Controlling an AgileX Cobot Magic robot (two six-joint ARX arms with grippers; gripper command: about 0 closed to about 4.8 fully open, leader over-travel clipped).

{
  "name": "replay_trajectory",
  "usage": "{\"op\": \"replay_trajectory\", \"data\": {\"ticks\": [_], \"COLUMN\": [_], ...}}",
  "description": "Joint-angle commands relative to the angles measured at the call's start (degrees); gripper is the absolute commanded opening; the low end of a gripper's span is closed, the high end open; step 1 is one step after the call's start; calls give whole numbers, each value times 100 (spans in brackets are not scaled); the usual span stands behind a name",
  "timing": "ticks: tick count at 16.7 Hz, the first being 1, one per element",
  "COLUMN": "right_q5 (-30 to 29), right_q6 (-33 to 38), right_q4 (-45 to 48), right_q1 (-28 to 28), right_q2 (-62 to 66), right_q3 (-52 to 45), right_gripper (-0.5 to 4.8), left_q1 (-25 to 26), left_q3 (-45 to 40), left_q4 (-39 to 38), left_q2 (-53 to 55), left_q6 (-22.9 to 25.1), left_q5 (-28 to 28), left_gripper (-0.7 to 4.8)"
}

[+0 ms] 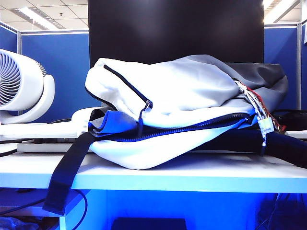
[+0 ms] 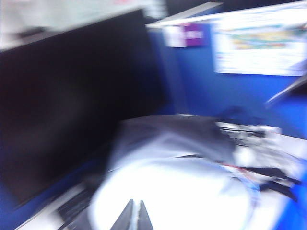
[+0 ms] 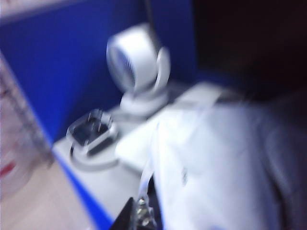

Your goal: Put the gray clothes into the backpack.

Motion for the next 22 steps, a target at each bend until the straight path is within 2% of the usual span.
{"op": "replay_trajectory", "data": {"ticks": [1,3,7,10,11,13,16,18,19,22], "right_q5": [769,1200,1596,1488,1462,1373,1150,1110,1150,1147], "right_q6": [-173,-278,-52,229,229,179,227,269,369,369], "right_q4": [-13,-24,-20,-83,-131,-173,1550,2634,3329,3886], "right_q1": [2,4,4,4,11,-4,7,7,7,7], "right_q2": [-1012,-1895,-3582,-4699,-4800,-4677,-4758,-4765,-4763,-4778], "right_q3": [-238,-750,-2133,-3169,-3414,-3762,-5077,-5884,-6395,-6872], "right_gripper": [-2,-2,-2,-2,-2,-1,-1,-1,-1,-1], "left_q1": [-4,-4,-4,-4,-4,-7,-7,-4,-7,-9], "left_q3": [-780,-1626,-3585,-4835,-5154,-5495,-6175,-6743,-7169,-7700], "left_q4": [42,149,833,855,859,750,1235,1851,2448,3003], "left_q2": [-1043,-1829,-3370,-4695,-5156,-5088,-5110,-5110,-5112,-5112], "left_q6": [-544,-1045,-2319,-2446,-2632,-2771,-2758,-3047,-3263,-3528], "left_q5": [-870,-1394,-1471,-1633,-1692,-1530,-1543,-1703,-1698,-2131], "left_gripper": [-6,-6,-6,-6,-6,-6,-6,-6,-6,-6]}}
